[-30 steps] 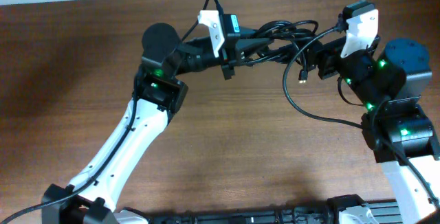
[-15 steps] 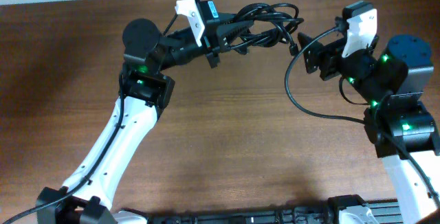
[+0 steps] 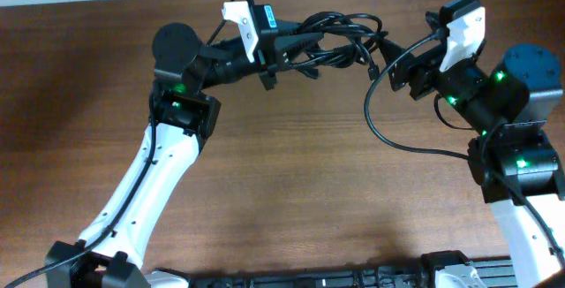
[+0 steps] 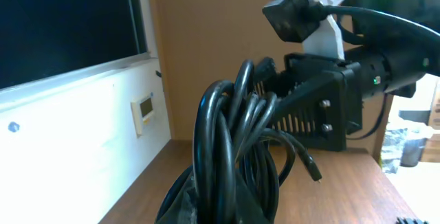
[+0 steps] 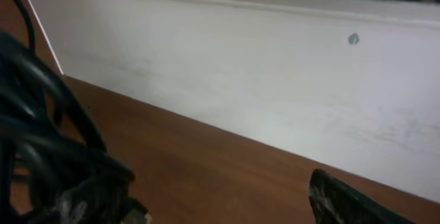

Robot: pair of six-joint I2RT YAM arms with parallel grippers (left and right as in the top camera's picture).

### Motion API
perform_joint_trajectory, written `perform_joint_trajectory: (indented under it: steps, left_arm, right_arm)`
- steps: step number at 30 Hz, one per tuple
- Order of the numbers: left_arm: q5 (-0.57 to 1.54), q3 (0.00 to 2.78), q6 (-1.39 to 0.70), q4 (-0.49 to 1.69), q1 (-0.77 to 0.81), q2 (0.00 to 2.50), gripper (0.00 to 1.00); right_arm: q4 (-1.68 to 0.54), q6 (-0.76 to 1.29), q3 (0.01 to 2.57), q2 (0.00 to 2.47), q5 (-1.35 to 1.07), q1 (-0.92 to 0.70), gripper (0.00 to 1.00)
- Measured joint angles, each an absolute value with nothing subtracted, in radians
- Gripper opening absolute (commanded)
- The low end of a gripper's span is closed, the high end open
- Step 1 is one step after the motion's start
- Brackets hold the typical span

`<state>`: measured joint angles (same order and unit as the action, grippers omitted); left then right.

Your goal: Untangle cables

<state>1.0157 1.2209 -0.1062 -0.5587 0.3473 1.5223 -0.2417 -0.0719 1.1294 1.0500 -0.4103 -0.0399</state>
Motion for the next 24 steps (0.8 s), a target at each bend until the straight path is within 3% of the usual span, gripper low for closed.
perform_joint_trajectory:
  steps: [19, 24]
  left_arm:
    - [1.137, 1.221, -0.107, -0.615, 0.409, 1.522, 0.0]
    - [1.195, 1.221, -0.11, -0.646, 0.409, 1.522, 0.0]
  right_arm:
    - [-0.182, -0.093, 1.129, 1.05, -0.488, -0.03, 0.83]
    - [-0.183, -0.138, 1.129, 1.044, -0.338, -0.042, 0.8]
